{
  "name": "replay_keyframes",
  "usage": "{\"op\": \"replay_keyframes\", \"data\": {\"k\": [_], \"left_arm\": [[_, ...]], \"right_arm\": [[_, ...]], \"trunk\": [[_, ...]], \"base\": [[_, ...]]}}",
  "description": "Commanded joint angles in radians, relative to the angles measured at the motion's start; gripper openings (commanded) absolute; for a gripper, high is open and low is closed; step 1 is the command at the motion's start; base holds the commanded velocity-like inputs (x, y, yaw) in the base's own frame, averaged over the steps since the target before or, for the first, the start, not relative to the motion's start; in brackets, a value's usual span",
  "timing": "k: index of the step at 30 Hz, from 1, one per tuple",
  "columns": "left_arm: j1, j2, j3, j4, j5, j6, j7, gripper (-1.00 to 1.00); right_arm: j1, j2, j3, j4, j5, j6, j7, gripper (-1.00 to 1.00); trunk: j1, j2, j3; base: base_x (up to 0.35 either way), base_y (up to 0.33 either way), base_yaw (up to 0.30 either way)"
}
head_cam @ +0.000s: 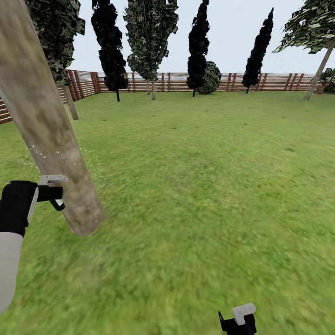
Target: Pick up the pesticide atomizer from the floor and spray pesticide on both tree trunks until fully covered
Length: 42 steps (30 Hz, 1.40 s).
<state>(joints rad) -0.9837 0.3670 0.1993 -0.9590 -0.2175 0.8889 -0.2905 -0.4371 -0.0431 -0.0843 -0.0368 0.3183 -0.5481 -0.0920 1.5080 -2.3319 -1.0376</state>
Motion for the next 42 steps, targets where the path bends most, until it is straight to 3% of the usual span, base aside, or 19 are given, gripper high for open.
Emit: {"op": "replay_keyframes", "data": {"k": [1, 4, 7, 10, 12, 16, 29, 31, 33, 35, 37, 40, 41, 42], "left_arm": [[0.015, 0.002, 0.002, 0.000, -0.003, 0.001, 0.007, -1.00], [0.076, -0.002, -0.002, 0.000, -0.019, -0.001, 0.023, -1.00], [0.094, -0.016, -0.006, 0.000, -0.015, -0.002, 0.024, -1.00], [0.094, -0.068, -0.004, -0.001, -0.020, -0.004, 0.027, -1.00], [0.094, -0.088, 0.003, -0.016, -0.016, -0.005, 0.027, -1.00], [0.094, -0.089, 0.049, -0.019, -0.019, -0.009, 0.030, -1.00], [0.094, -0.090, 0.052, -0.020, -0.021, -0.009, 0.033, -1.00], [0.097, -0.085, 0.052, -0.015, -0.022, -0.008, 0.033, -1.00], [0.147, -0.057, 0.054, -0.004, -0.022, -0.012, 0.050, -1.00], [0.177, -0.049, 0.054, 0.000, -0.019, -0.015, 0.064, -1.00], [0.189, -0.065, 0.054, 0.031, -0.012, -0.018, 0.069, -1.00], [0.191, -0.087, 0.058, 0.083, -0.009, -0.095, 0.071, -1.00], [0.191, -0.086, 0.073, 0.095, -0.009, -0.114, 0.071, -1.00], [0.192, -0.082, 0.121, 0.104, -0.011, -0.130, 0.070, -1.00]], "right_arm": [[0.000, 0.000, 0.000, 0.000, 0.000, 0.000, 0.000, 1.00], [0.000, 0.000, 0.000, -0.001, -0.001, 0.000, 0.000, 1.00], [0.000, 0.000, 0.000, -0.001, -0.001, -0.001, 0.000, 1.00], [0.001, 0.000, 0.000, -0.001, -0.001, 0.000, 0.000, 1.00], [0.000, 0.000, 0.000, -0.001, -0.001, 0.000, 0.000, 1.00], [0.000, -0.001, 0.000, 0.000, 0.000, -0.001, 0.000, 1.00], [0.000, 0.000, 0.000, 0.000, 0.000, 0.000, 0.000, 1.00], [0.000, 0.000, 0.000, 0.000, 0.000, 0.000, 0.000, 1.00], [0.000, 0.000, 0.000, 0.000, -0.001, 0.000, 0.000, 1.00], [0.000, 0.001, 0.001, 0.000, 0.000, 0.000, 0.000, 1.00], [0.000, 0.002, 0.001, 0.000, 0.000, 0.000, 0.000, 1.00], [0.000, 0.002, 0.001, 0.000, 0.001, 0.000, 0.001, 1.00], [0.000, 0.002, 0.001, 0.000, 0.001, 0.000, 0.001, 1.00], [0.000, 0.002, 0.001, 0.000, 0.001, 0.000, 0.001, 1.00]], "trunk": [[0.000, 0.000, 0.000], [0.000, 0.000, 0.000], [0.000, 0.000, 0.000], [0.000, 0.000, 0.000], [0.000, 0.000, 0.000], [0.000, 0.000, 0.000], [0.000, 0.000, 0.000], [0.000, 0.000, 0.000], [0.000, 0.000, 0.000], [0.000, 0.000, 0.000], [0.000, 0.000, 0.000], [0.000, 0.000, 0.000], [0.000, 0.000, 0.000], [0.000, 0.000, 0.000]], "base": [[0.011, -0.025, 0.017], [0.002, -0.004, 0.209], [0.000, 0.000, 0.270], [0.000, 0.000, 0.274], [0.003, 0.000, 0.114], [0.267, 0.000, 0.006], [0.116, -0.204, 0.000], [0.000, -0.272, 0.000], [0.053, -0.268, 0.080], [0.169, -0.223, 0.201], [0.238, -0.180, 0.263], [0.302, -0.078, 0.276], [0.327, -0.019, 0.278], [0.333, -0.008, 0.278]]}}
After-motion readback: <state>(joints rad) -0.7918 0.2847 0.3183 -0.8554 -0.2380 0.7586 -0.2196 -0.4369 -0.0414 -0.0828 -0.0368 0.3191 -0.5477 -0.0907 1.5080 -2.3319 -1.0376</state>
